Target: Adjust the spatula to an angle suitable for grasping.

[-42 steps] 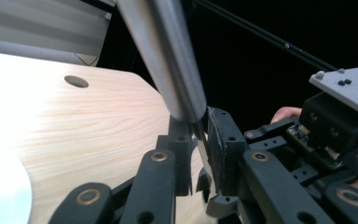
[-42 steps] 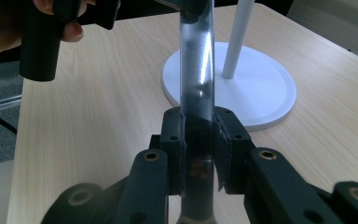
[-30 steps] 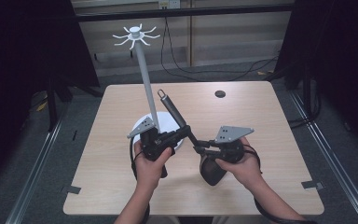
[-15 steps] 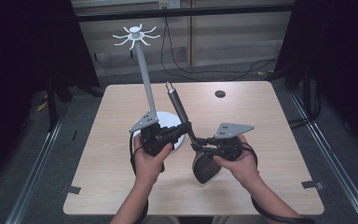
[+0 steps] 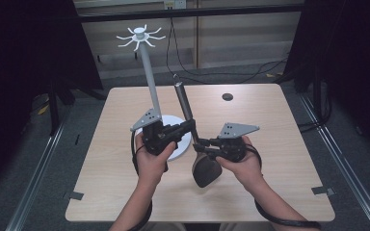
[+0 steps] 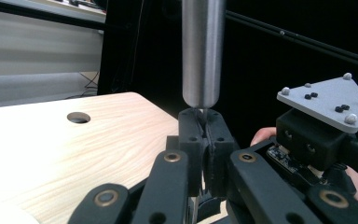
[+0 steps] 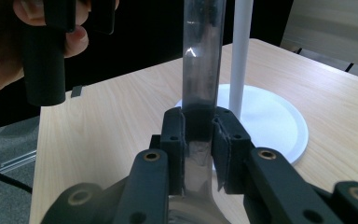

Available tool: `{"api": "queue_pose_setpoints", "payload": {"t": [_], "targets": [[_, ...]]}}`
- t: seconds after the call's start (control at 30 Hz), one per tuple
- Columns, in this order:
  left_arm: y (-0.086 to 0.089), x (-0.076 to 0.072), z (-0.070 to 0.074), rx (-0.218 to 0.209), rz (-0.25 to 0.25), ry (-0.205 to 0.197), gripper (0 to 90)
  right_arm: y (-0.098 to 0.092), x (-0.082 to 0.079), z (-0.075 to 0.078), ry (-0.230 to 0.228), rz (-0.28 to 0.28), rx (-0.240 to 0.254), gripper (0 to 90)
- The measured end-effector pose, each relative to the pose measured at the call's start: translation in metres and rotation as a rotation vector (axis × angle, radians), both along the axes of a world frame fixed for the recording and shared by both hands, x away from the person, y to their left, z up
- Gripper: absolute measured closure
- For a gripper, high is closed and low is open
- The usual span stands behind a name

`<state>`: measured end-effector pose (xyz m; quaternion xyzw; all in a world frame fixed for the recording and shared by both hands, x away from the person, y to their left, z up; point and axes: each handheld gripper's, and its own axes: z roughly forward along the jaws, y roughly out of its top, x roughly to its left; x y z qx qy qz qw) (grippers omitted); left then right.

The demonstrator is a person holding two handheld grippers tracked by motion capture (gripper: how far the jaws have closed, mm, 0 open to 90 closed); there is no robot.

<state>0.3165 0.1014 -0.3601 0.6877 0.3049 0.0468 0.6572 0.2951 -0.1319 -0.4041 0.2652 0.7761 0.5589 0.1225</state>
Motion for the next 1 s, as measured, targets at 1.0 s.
{"api": "queue_pose_setpoints", "payload": {"t": [1.0], "targets": [[0.016, 0.007, 0.028, 0.082, 0.012, -0.092, 88.1, -0.035, 0.001, -0.008, 0.018, -0.106, -0.047, 47.5]]}}
